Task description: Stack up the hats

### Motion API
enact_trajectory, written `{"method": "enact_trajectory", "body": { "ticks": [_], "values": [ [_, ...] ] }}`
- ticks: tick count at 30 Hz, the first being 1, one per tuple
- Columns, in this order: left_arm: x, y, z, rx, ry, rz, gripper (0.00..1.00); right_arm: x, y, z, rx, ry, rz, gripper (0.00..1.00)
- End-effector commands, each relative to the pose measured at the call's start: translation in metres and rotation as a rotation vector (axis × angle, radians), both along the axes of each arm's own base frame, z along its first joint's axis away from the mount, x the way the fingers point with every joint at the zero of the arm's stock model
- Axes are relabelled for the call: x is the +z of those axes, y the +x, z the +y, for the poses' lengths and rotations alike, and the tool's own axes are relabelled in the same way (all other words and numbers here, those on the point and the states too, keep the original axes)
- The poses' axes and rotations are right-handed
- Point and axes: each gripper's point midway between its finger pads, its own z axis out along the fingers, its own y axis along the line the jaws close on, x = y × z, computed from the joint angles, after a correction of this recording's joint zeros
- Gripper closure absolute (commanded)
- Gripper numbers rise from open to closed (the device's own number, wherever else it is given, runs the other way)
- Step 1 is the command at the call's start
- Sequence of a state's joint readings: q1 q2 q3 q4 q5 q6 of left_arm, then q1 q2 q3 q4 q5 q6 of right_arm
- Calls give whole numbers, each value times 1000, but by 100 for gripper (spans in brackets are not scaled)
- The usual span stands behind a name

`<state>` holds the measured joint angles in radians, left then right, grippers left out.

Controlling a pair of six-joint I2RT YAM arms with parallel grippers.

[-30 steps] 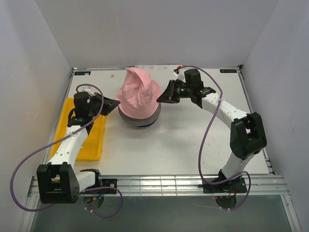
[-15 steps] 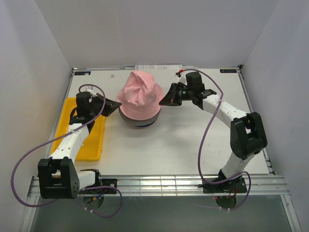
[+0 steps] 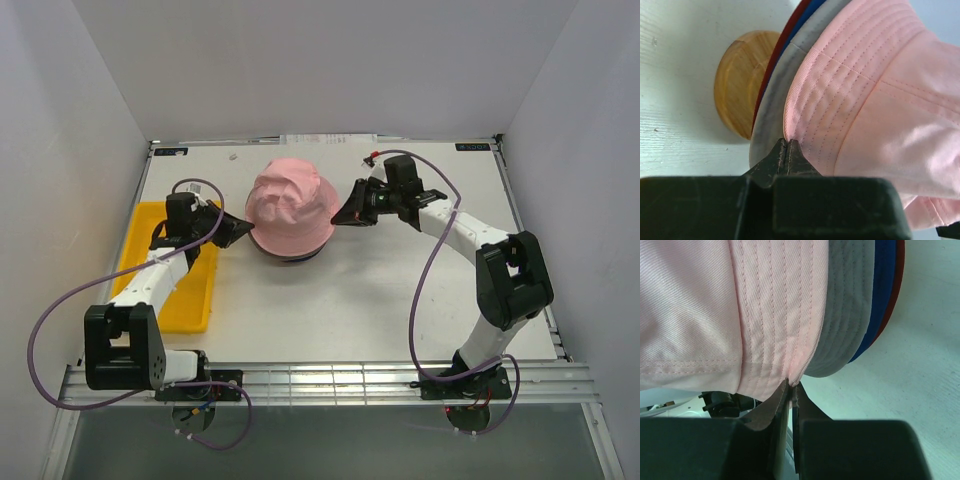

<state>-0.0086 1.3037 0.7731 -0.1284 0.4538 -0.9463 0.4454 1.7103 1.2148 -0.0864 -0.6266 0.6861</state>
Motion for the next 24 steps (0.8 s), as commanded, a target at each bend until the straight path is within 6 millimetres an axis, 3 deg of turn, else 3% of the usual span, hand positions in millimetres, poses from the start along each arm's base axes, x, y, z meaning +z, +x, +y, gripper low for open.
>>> {"method": "enact_trajectory", "body": {
  "ticks": [1, 11, 24],
  "values": [
    [-21, -2, 13, 33, 76, 54, 100, -26, 2, -8, -15, -67, 12, 92],
    [-28, 2, 16, 30, 105, 89, 100, -63, 7, -6, -10, -119, 80, 92],
    [-66, -6, 22, 24, 148, 208, 100, -77, 10, -8, -14, -156, 113, 92]
  ]
}}
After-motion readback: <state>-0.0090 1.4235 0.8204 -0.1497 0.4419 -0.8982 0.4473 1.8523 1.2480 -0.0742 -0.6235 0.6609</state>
